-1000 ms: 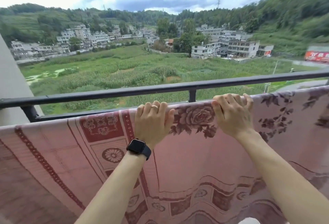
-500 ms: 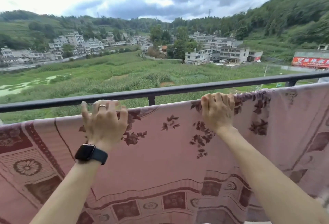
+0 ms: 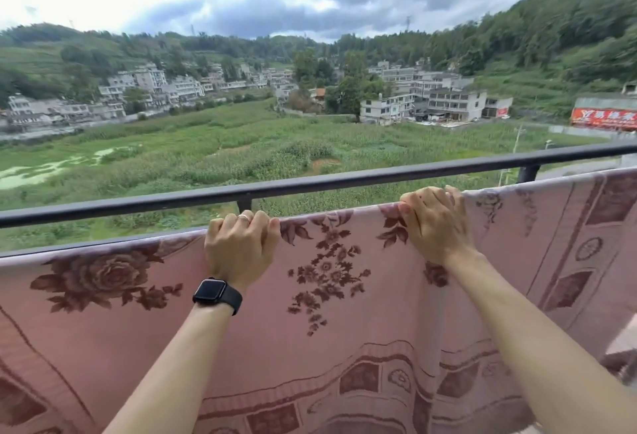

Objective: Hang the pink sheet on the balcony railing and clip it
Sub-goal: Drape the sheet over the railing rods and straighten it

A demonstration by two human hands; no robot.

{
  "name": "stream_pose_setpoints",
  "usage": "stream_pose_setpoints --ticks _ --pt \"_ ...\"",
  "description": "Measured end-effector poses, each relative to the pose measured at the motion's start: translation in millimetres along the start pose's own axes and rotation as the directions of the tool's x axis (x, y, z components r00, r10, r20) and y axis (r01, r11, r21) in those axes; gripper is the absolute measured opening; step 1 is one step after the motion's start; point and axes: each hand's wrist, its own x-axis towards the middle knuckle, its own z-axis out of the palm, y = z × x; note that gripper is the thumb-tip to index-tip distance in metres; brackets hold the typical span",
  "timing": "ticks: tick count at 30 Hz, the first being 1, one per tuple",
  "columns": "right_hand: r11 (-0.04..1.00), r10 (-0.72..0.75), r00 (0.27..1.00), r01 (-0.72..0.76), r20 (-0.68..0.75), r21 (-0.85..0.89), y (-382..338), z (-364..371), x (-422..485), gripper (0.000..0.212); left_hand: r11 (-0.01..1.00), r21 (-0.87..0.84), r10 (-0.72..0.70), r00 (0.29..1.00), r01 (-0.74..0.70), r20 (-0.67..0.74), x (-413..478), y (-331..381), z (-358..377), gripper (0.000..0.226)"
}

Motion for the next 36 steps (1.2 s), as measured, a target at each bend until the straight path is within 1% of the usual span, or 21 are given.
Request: stream_pose_setpoints --ticks 2,3,4,5,6,8,9,10,11,13,15,17,18,21,22,24,27,30,33,34,36 --pt "0.997 0.074 0.993 -0.072 -0.095 0.025 14 4 -6 0.043 1.000 0.004 -0.007 0.999 0.007 -0.044 -4 0 1 0.042" --pt "0.997 0.082 0.988 -0.080 -0.130 0.019 25 8 -10 0.042 1.000 0.010 -0.012 0.999 0.012 -0.050 -7 -1 1 0.043" --pt "0.998 0.055 0.987 -0.053 -0.151 0.018 35 11 -14 0.042 0.999 0.010 -0.037 0.999 0.037 -0.039 -9 -3 0 0.043" --pt "1.000 0.008 0.986 -0.006 -0.168 0.016 42 12 -13 0.042 0.996 -0.015 -0.088 0.996 0.088 0.000 -8 -2 -4 0.043" --pt "0.999 0.000 0.987 0.008 -0.162 0.047 48 11 -8 0.043 0.986 -0.054 -0.156 0.986 0.160 0.062 -6 2 -8 0.042" --pt "0.991 0.064 0.986 -0.044 -0.157 0.127 48 10 2 0.044 0.957 -0.089 -0.259 0.952 0.276 0.163 1 21 -16 0.042" --pt "0.990 0.091 0.979 -0.069 -0.183 0.124 46 11 3 0.047 0.959 -0.081 -0.256 0.954 0.270 0.156 5 36 -19 0.040" --pt "0.992 0.099 0.972 -0.078 -0.214 0.104 43 14 2 0.053 0.971 -0.088 -0.208 0.968 0.221 0.136 12 56 -22 0.038" --pt "0.992 0.097 0.967 -0.076 -0.235 0.096 42 14 0 0.057 0.981 -0.119 -0.137 0.983 0.151 0.119 19 79 -24 0.037" --pt "0.994 0.066 0.966 -0.043 -0.252 0.097 44 13 -4 0.057 0.980 -0.197 0.001 0.992 0.025 0.129 30 133 -21 0.039" --pt "0.996 0.008 0.974 0.012 -0.227 0.089 50 13 -6 0.051 0.975 -0.217 0.086 0.983 -0.049 0.164 39 180 -10 0.041" --pt "0.996 -0.044 0.985 0.057 -0.168 0.073 66 13 -2 0.053 0.978 -0.190 0.123 0.975 -0.087 0.184 46 205 2 0.042" --pt "0.997 -0.040 0.987 0.050 -0.155 0.058 82 12 2 0.056 0.981 -0.164 0.128 0.977 -0.100 0.171 48 208 8 0.042" --pt "0.995 0.100 0.982 -0.097 -0.163 0.021 158 1 14 0.065 0.985 -0.135 0.125 0.986 -0.110 0.108 50 196 17 0.043" --pt "0.993 0.119 0.981 -0.120 -0.154 0.001 183 -5 16 0.065 0.986 -0.116 0.135 0.986 -0.124 0.095 50 193 18 0.043" --pt "0.997 0.068 0.992 -0.072 -0.105 -0.039 220 -11 16 0.061 0.988 -0.087 0.137 0.987 -0.130 0.084 50 197 17 0.042" --pt "1.000 -0.019 0.998 0.020 -0.067 0.011 242 -13 14 0.042 0.995 -0.068 0.076 0.996 -0.073 0.040 49 206 17 0.045" --pt "0.995 -0.099 0.992 0.100 -0.073 0.001 265 -13 12 0.040 0.998 -0.017 0.059 0.998 -0.058 0.037 45 207 15 0.045" --pt "1.000 -0.027 0.999 0.027 -0.034 0.009 298 -20 14 0.049 0.999 0.015 0.037 0.997 -0.038 0.069 43 209 11 0.044" --pt "1.000 0.006 1.000 -0.005 -0.021 0.018 311 -22 14 0.051 1.000 0.015 0.003 0.997 -0.004 0.079 43 212 10 0.045" --pt "0.997 0.067 0.998 -0.067 -0.016 0.038 341 -26 14 0.053 0.991 0.020 -0.133 0.985 0.131 0.107 46 223 10 0.045"
